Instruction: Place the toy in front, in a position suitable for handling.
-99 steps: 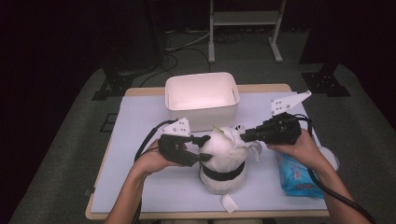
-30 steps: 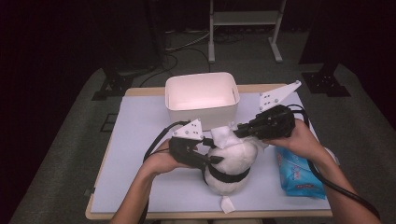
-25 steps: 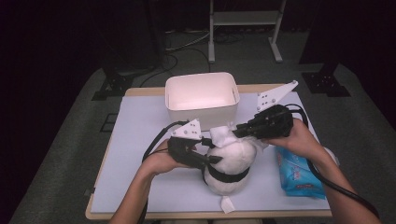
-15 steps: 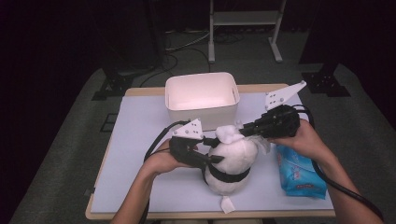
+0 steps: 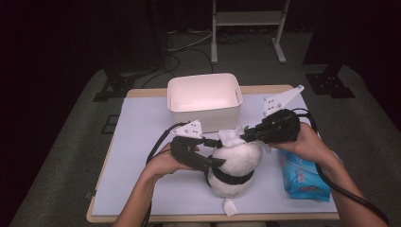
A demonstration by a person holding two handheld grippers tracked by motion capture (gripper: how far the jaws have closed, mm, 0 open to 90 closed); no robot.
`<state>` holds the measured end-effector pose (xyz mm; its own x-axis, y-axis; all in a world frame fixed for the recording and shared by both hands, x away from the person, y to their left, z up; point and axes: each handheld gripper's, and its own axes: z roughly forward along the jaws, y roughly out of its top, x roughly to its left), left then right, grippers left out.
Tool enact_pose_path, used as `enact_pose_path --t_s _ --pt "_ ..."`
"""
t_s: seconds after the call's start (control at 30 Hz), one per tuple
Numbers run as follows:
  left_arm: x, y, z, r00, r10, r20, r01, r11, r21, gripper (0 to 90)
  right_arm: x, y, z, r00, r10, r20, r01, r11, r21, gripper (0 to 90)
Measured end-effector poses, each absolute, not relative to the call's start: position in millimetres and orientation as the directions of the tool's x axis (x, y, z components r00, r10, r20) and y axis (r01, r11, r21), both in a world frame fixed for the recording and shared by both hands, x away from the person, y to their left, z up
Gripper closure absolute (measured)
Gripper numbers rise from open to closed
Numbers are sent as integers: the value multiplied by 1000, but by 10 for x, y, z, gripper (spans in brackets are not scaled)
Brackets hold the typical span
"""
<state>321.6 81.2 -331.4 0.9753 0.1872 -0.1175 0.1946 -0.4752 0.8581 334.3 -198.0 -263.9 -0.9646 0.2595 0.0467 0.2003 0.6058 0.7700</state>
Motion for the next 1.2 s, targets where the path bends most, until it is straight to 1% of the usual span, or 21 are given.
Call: enact_pose_path --t_s 0.1,0.23,0.33,0.37,0.43,0.53,0.6,0.9,1.07,1.2 --pt "3222 781 -3381 973 185 -141 214 -481 850 260 3349 -2004 -2659 -963 265 51 207 602 771 838" --pt "3215 731 -3456 974 179 -141 212 -481 851 167 3346 -2024 -2670 -962 268 57 213 598 773 838" --pt "3217 706 -3492 972 185 -142 214 -464 860 156 3345 -2038 -2676 -961 268 64 216 592 777 838" --pt "3219 701 -3497 973 183 -139 210 -458 864 169 3342 -2042 -2676 -961 270 64 218 592 776 838" --pt "3227 706 -3500 972 186 -145 214 -440 872 245 3340 -2050 -2673 -961 271 61 217 593 775 838" --pt "3231 733 -3485 972 193 -131 202 -416 886 386 3337 -2062 -2669 -958 279 67 224 584 780 838" --pt "3235 750 -3458 973 196 -119 192 -414 890 424 3340 -2075 -2662 -958 277 71 224 572 789 839" --pt "3236 805 -3284 978 201 -58 145 -456 878 459 3346 -2097 -2645 -959 272 83 225 546 807 839" --pt "3229 834 -3187 978 203 -39 133 -471 872 468 3348 -2112 -2666 -957 278 87 232 547 804 839" --pt "3223 822 -3178 980 194 -36 130 -496 858 468 3359 -2108 -2696 -957 272 103 242 548 801 839"
